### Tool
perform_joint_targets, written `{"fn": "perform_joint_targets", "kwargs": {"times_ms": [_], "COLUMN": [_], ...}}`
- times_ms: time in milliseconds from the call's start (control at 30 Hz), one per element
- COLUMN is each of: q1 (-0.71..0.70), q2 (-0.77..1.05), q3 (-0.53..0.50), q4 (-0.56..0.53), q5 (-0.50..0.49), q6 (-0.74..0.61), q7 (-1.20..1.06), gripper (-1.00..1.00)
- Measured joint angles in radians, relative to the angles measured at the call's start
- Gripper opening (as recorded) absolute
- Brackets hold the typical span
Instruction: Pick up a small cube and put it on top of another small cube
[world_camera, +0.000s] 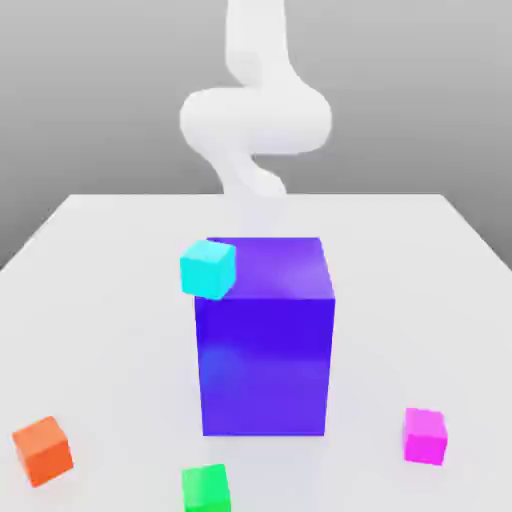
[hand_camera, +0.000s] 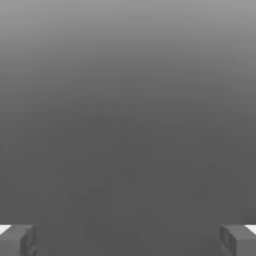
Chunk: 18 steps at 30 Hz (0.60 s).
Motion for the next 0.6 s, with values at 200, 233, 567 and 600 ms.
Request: {"fn": "perform_joint_targets", "kwargs": {"times_ms": [200, 233, 567, 600], "q1": [-0.029, -0.029, -0.023, -0.010], "q2": [0.221, 0.257, 0.622, 0.659], "q3": [0.126, 0.142, 0.303, 0.311], "q4": [-0.052, -0.060, -0.144, -0.152], "q5": [-0.034, -0.044, -0.160, -0.173], "q6": [0.097, 0.112, 0.267, 0.282], "q7": [0.169, 0.199, 0.516, 0.549], "gripper": [0.00, 0.00, 0.00, 0.00]}}
